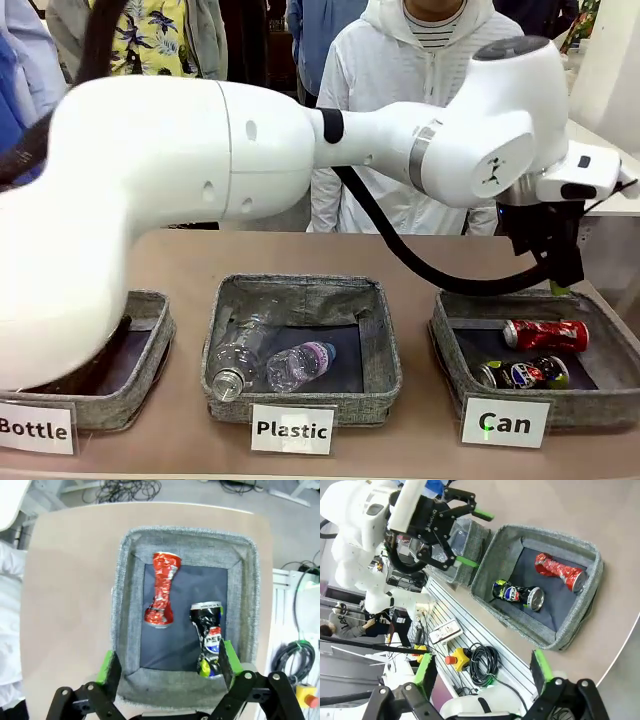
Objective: Sort the can waste into the basket.
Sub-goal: Pick up the can waste from the table and place it in the right Fabric basket.
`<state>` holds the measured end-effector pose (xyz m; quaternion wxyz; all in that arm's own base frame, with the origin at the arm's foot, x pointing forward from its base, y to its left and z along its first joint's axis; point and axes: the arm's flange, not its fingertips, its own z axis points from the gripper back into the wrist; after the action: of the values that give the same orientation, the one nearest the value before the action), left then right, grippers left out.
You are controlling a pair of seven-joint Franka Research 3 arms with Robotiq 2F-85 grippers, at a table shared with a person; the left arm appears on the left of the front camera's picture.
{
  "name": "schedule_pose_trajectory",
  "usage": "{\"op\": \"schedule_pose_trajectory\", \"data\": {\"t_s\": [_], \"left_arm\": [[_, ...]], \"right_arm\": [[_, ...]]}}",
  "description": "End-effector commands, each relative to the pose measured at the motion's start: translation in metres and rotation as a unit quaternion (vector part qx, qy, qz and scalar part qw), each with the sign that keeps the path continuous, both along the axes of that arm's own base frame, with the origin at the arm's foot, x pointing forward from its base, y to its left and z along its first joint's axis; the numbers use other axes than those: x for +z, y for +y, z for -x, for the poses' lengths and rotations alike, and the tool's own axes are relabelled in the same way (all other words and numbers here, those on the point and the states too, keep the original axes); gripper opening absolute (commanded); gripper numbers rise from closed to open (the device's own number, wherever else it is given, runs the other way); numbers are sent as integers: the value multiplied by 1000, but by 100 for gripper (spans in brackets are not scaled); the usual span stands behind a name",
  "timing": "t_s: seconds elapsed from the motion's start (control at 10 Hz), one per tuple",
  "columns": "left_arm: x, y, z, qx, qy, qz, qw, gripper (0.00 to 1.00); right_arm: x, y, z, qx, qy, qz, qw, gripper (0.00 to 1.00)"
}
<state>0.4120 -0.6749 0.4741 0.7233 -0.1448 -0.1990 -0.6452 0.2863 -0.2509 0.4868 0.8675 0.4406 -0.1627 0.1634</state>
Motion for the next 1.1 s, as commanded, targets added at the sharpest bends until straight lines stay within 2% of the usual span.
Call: {"op": "schedule_pose_trajectory", "data": {"t_s": [0.0,0.1,0.2,0.3,0.4,0.5,0.6,0.7,0.8,0.9,1.0], "left_arm": [[27,59,15,0,28,-10,1000,100],[51,111,21,15,35,-7,999,100],[70,165,28,28,47,18,998,100],[82,218,38,70,48,25,996,100],[91,267,48,134,64,8,989,100],[102,323,55,185,90,23,978,100],[116,376,58,241,134,33,961,100],[122,433,51,280,197,69,937,100],[124,488,51,363,272,124,883,100],[115,534,56,341,340,162,861,100],[91,583,57,382,414,185,806,100]], "right_arm": [[4,-2,0,-1,11,7,1000,100],[0,0,0,0,0,0,1000,100],[-5,28,-36,23,4,-11,1000,100],[-9,69,-69,69,2,-28,997,100],[-16,115,-94,116,4,-33,993,100],[-30,171,-113,141,3,-44,989,100],[-50,219,-118,132,-11,-46,990,100],[-74,254,-117,146,-8,-82,986,100],[-97,282,-111,145,27,-137,979,100],[-110,294,-108,119,75,-203,969,100],[-103,294,-115,70,69,-247,964,100]]}}
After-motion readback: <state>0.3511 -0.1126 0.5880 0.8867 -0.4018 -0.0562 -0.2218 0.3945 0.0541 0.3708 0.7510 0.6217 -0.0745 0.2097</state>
